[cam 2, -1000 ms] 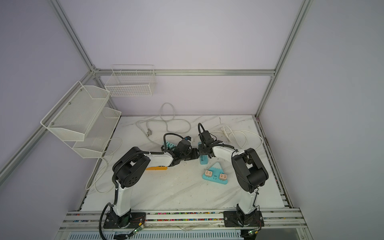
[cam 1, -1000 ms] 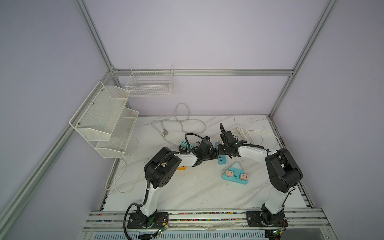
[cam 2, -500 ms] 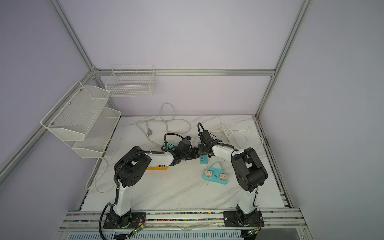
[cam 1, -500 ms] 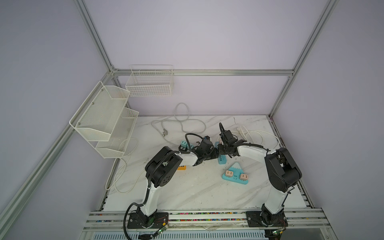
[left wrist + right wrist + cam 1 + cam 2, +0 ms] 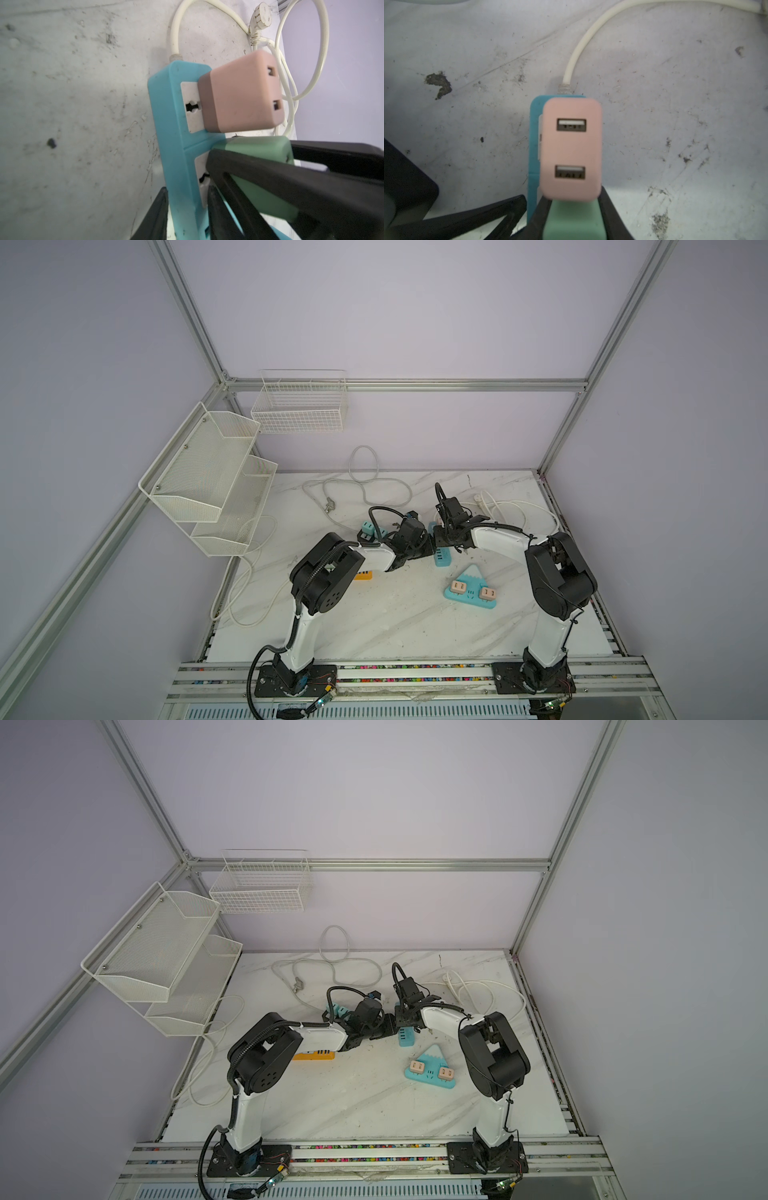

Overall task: Pull the plug off the socket
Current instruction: 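Hold the blue strip with the left gripper while the right gripper grasps the green adapter, then pull the green adapter out of the blue strip with the right gripper, lifting away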

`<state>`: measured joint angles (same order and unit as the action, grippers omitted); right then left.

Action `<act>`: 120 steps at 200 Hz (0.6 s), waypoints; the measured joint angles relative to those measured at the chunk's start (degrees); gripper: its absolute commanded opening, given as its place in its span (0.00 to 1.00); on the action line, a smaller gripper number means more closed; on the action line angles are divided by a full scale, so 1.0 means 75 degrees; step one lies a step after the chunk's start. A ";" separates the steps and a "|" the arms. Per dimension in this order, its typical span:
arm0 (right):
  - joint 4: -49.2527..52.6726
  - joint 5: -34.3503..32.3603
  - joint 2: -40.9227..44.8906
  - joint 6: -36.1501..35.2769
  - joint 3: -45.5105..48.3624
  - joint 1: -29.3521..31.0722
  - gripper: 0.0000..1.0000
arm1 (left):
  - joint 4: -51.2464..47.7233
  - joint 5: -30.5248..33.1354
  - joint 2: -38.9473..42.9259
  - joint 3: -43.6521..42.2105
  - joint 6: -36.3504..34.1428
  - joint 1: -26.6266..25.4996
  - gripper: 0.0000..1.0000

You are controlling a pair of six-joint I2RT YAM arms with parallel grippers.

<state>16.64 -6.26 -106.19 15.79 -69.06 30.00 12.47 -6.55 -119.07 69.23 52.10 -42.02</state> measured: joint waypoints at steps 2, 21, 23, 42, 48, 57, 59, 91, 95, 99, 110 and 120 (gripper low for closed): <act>0.0006 0.0000 0.0000 0.0003 -0.0003 0.0000 0.21 | -0.0003 0.0000 0.0000 0.0000 0.0000 0.0000 0.31; 0.0047 0.0003 -0.0015 0.0017 -0.0038 0.0006 0.21 | -0.0032 0.0029 0.0003 0.0000 -0.0009 -0.0012 0.31; 0.0058 0.0003 -0.0017 0.0020 -0.0050 0.0009 0.21 | -0.0038 0.0032 0.0003 0.0000 -0.0012 -0.0012 0.31; 0.0122 -0.0015 -0.0041 0.0029 -0.0096 0.0020 0.20 | -0.0058 0.0050 0.0006 0.0000 -0.0017 -0.0015 0.31; 0.0122 -0.0015 -0.0041 0.0032 -0.0096 0.0020 0.20 | -0.0067 0.0055 0.0006 0.0000 -0.0017 -0.0015 0.31; 0.0122 -0.0015 -0.0041 0.0047 -0.0096 0.0020 0.20 | -0.0079 0.0076 0.0015 0.0000 -0.0020 -0.0015 0.31; 0.0122 -0.0015 -0.0041 0.0050 -0.0096 0.0023 0.20 | -0.0082 0.0082 0.0015 0.0000 -0.0020 -0.0015 0.31; 0.0134 -0.0047 -0.0041 0.0058 -0.0096 0.0023 0.20 | -0.0175 0.0175 0.0038 0.0015 -0.0023 -0.0035 0.31; 0.0134 -0.0047 -0.0041 0.0061 -0.0096 0.0023 0.20 | -0.0189 0.0187 0.0041 0.0020 -0.0026 -0.0038 0.31; 0.0137 -0.0052 -0.0041 0.0061 -0.0096 0.0023 0.20 | -0.0204 0.0192 0.0044 0.0026 -0.0029 -0.0044 0.31; 0.0137 -0.0058 -0.0041 0.0061 -0.0099 0.0023 0.20 | -0.0248 0.0224 0.0050 0.0041 -0.0029 -0.0050 0.31; 0.0152 -0.0055 -0.0041 0.0058 -0.0108 0.0023 0.20 | -0.0274 0.0251 0.0052 0.0052 -0.0029 -0.0058 0.30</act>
<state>17.78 -6.68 -106.50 16.23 -69.87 30.17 10.41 -4.67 -118.67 69.63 51.88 -42.46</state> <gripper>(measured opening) 0.309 0.308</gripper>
